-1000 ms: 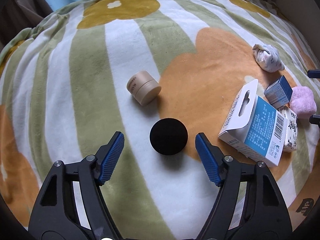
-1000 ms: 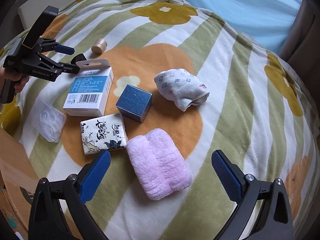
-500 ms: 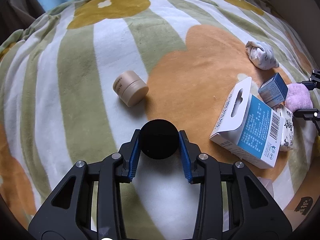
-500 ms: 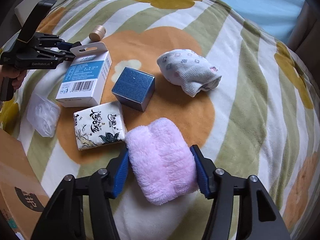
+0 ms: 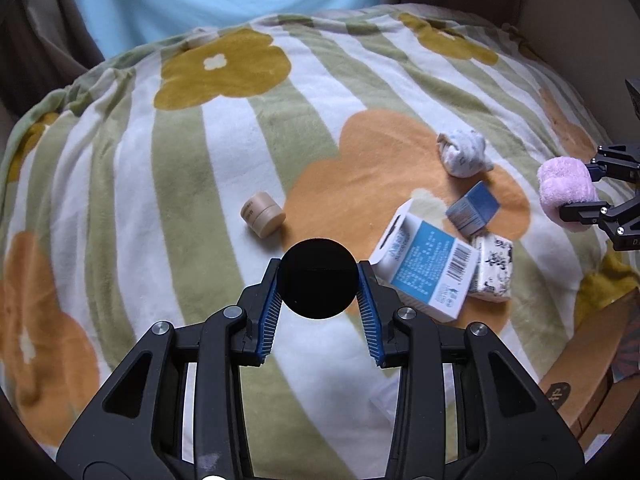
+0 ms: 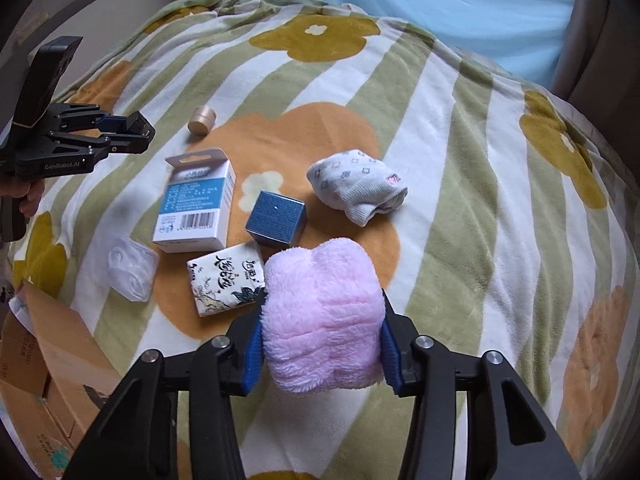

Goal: Organize objects
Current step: 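Carry the jar and towel into the cardboard box and open both tools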

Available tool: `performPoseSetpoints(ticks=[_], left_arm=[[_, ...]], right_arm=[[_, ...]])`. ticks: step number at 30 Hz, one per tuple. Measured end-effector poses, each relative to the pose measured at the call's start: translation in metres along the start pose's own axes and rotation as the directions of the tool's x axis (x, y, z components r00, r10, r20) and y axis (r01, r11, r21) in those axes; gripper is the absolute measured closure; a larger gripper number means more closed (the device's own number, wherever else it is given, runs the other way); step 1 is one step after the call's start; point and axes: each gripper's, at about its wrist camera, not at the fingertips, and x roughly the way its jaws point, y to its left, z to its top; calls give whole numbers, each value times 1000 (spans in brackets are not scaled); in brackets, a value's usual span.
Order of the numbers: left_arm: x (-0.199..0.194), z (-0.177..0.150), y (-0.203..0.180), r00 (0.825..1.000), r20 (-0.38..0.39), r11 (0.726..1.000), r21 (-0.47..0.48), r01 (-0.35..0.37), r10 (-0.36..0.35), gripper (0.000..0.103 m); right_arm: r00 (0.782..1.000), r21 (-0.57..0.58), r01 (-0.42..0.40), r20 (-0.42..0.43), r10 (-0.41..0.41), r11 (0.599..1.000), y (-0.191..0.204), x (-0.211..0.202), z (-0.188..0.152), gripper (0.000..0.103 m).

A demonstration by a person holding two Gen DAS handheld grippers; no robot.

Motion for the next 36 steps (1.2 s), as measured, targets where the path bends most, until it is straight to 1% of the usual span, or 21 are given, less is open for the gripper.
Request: performPoseSetpoints(ticks=[2, 4, 7, 10, 15, 20, 22, 25, 27, 30, 33, 35, 36], left_arm=[[-26, 1, -10, 1000, 27, 1000, 15, -6, 5, 70], [-49, 1, -20, 999, 36, 999, 15, -33, 33, 70], [-85, -5, -35, 998, 67, 1000, 18, -15, 14, 70], [-117, -15, -52, 996, 88, 999, 33, -17, 14, 70], [-161, -43, -82, 994, 111, 998, 55, 13, -19, 70], [-189, -76, -112, 993, 108, 995, 89, 34, -44, 70], [-192, -90, -124, 994, 90, 993, 104, 51, -60, 70], [-187, -111, -143, 997, 56, 989, 144, 42, -51, 70], [-177, -124, -151, 999, 29, 986, 163, 39, -44, 70], [-157, -142, -161, 998, -20, 984, 173, 54, -52, 70], [-137, -159, -168, 997, -65, 981, 186, 55, -43, 70], [-130, -168, -172, 995, -87, 980, 187, 67, -51, 70], [-127, -171, -173, 995, -94, 983, 179, 47, -30, 70]], right_arm=[[1000, 3, -6, 28, 6, 1000, 5, -20, 1, 59], [998, 0, -11, 56, 11, 1000, 11, -41, 0, 59], [996, -8, -9, 91, 10, 1000, 23, -77, -5, 59], [991, -11, -27, 128, 28, 1000, 37, -112, -15, 59], [984, -16, -66, 167, 68, 998, 63, -157, -37, 59], [980, -43, -99, 169, 105, 994, 90, -180, -63, 59], [981, -52, -98, 162, 106, 994, 100, -181, -74, 59], [983, -72, -112, 137, 121, 991, 113, -172, -92, 59], [985, -80, -123, 112, 131, 989, 121, -161, -104, 59], [987, -83, -133, 73, 140, 988, 129, -142, -122, 59], [988, -85, -144, 35, 147, 986, 135, -124, -137, 59], [988, -81, -151, 17, 152, 985, 136, -115, -146, 59], [987, -77, -159, 9, 160, 984, 137, -112, -149, 59]])
